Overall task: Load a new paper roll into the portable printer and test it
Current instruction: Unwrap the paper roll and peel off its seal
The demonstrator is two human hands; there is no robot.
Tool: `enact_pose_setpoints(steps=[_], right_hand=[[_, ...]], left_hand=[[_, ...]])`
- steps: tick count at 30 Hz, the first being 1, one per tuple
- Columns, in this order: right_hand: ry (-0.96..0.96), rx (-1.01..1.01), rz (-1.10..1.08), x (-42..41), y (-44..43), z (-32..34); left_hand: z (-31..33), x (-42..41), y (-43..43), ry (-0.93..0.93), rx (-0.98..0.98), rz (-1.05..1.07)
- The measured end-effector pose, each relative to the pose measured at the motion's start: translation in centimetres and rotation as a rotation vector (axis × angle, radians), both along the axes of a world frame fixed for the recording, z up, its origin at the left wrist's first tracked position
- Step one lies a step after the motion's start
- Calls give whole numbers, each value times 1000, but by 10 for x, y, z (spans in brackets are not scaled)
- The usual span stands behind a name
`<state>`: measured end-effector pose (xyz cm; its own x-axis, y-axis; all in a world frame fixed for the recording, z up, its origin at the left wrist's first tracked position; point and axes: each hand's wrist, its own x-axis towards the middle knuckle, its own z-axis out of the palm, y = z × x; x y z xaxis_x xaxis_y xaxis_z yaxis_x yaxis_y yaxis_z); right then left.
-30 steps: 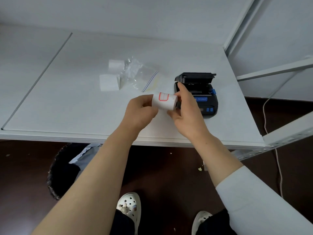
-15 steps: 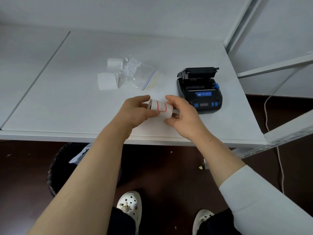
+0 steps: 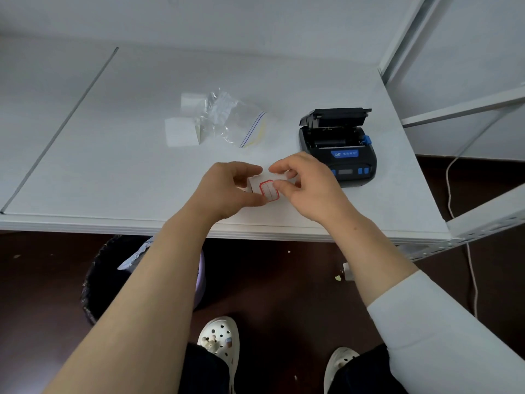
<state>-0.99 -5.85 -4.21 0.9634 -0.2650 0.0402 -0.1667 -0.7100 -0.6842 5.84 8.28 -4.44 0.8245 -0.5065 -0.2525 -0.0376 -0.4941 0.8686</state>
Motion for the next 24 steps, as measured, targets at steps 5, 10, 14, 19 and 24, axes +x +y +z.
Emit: enact_pose_setpoints(steps=[5, 10, 14, 19, 24], right_hand=[[-10, -107, 33, 1, 3, 2], [35, -174, 44, 2, 6, 10], [105, -208, 57, 3, 7, 15], [127, -275, 71, 3, 10, 18], [147, -366, 93, 4, 13, 16]], left_hand=[[1, 1, 0, -18, 27, 7], [1, 2, 0, -32, 41, -5], [1, 1, -1, -23, 43, 5], [2, 0, -1, -18, 41, 17], [2, -1, -1, -23, 42, 19]])
